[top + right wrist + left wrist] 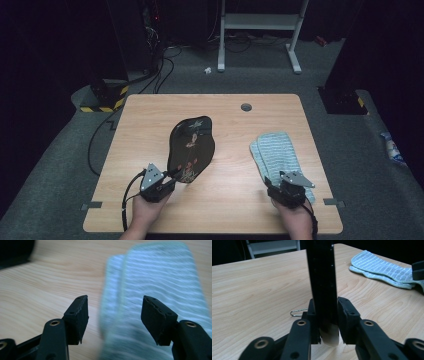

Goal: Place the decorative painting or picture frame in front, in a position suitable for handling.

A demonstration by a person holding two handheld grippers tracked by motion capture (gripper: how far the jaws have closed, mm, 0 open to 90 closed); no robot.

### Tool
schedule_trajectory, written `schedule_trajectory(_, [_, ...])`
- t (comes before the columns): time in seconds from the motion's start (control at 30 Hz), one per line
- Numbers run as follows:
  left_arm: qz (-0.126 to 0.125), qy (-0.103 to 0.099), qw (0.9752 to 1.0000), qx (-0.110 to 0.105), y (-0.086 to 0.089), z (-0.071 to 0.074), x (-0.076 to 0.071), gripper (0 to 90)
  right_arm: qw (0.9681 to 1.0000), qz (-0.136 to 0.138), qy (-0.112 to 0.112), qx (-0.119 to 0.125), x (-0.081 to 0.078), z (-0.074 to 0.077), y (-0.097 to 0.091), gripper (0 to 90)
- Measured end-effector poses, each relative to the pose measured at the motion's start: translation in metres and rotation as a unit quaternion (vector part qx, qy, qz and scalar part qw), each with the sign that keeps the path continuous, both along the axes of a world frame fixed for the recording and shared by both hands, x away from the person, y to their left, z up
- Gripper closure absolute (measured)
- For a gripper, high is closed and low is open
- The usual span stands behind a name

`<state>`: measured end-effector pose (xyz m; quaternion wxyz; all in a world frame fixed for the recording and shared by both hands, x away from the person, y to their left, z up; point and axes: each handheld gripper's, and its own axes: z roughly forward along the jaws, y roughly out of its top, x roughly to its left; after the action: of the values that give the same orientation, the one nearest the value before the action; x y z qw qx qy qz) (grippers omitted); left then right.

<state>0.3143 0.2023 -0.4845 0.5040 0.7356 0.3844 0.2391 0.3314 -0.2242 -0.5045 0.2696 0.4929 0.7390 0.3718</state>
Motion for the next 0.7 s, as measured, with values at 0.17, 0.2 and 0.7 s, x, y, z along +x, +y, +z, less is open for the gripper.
schedule_trajectory(0.17, [0.000,0.014,0.9997,-0.018,-0.001,0.000,-0.002,77.1,0.9989,-0.035,0.031,0.003,0.005,-0.005,-0.024,40.3])
schedule_trajectory(0.2, [0.002,0.014,0.9997,-0.020,-0.002,0.000,-0.003,77.1,0.9987,-0.037,0.033,0.007,0.006,-0.006,-0.027,41.2])
schedule_trajectory(0.7, [0.009,0.019,0.9993,-0.031,-0.004,0.000,-0.017,77.2,0.9980,0.018,0.060,0.013,0.004,-0.012,-0.004,54.2])
